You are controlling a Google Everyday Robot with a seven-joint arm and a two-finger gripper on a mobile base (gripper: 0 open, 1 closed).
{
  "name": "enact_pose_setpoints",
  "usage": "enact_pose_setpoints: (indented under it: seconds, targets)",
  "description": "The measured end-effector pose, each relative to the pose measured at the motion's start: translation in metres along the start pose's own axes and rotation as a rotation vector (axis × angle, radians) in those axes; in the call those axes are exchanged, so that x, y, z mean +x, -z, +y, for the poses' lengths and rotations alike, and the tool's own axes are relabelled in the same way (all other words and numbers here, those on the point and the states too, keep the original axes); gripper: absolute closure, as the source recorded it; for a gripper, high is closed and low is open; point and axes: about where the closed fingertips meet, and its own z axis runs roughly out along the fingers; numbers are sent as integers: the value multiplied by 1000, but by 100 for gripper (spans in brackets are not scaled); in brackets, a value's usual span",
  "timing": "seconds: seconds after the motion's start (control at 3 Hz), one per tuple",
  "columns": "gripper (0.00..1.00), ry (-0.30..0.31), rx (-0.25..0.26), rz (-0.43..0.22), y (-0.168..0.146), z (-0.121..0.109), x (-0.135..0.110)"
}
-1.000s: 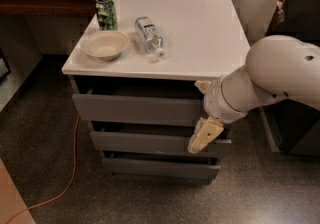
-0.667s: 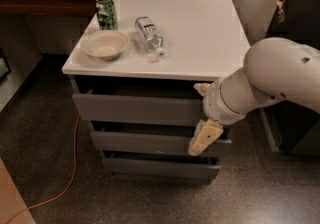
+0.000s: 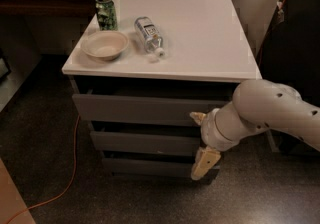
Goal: Open middle drawer
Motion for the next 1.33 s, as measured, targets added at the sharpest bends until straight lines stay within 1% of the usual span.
enact_pose_setpoints:
  seconds: [0.33,0.67,1.0,1.33]
  targets:
    - [0,14,-38,-4,-29,10,22]
    - [0,40,-35,8,-59,16,44]
    - [0,97,5,31,-92,6,77]
    - [0,128,42,38,-114,-3,99]
